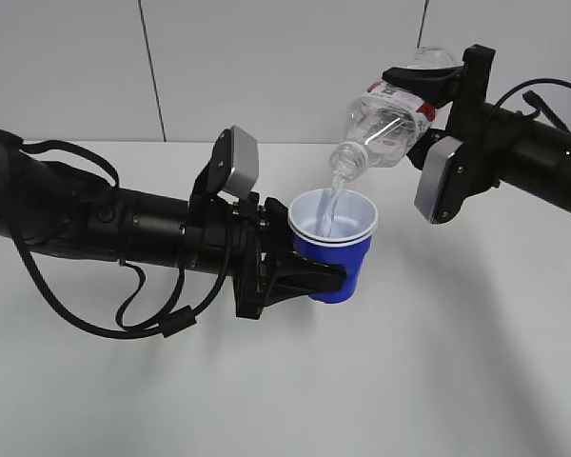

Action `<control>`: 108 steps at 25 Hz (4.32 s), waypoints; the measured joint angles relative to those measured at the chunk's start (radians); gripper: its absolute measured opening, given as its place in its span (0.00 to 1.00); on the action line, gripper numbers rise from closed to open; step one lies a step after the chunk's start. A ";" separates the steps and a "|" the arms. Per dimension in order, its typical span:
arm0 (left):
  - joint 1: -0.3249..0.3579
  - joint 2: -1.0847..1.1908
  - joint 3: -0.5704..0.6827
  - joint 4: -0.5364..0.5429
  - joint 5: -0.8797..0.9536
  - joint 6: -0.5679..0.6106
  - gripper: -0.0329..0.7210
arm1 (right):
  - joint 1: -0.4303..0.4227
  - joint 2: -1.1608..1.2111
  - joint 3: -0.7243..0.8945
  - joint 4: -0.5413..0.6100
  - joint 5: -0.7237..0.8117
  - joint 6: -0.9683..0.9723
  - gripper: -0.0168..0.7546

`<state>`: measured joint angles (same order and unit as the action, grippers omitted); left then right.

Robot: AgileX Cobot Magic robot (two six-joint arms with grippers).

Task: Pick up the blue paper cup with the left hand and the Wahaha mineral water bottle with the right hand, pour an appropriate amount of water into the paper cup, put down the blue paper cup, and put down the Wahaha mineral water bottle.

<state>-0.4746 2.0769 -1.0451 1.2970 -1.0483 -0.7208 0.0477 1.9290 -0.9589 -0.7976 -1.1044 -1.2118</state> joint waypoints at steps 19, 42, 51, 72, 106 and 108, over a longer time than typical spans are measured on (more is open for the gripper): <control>0.000 0.002 0.000 0.004 0.000 0.000 0.61 | 0.000 0.000 0.000 -0.001 -0.004 0.000 0.58; 0.000 0.004 0.000 0.006 0.000 0.000 0.61 | 0.000 0.000 0.000 -0.001 -0.006 -0.023 0.58; 0.000 0.004 0.000 0.006 0.000 0.000 0.61 | 0.000 0.000 0.000 -0.001 -0.006 -0.018 0.58; 0.000 0.004 0.000 -0.060 0.000 0.000 0.61 | 0.000 0.000 0.000 -0.001 -0.006 0.476 0.58; 0.217 -0.019 0.000 -0.392 0.231 0.120 0.61 | 0.000 -0.255 0.158 0.177 0.275 1.402 0.58; 0.230 -0.020 0.000 -0.403 0.235 0.123 0.61 | 0.000 -0.262 0.186 0.186 0.275 1.412 0.58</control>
<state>-0.2447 2.0566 -1.0451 0.8936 -0.8137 -0.5978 0.0477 1.6672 -0.7732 -0.6119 -0.8295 0.1999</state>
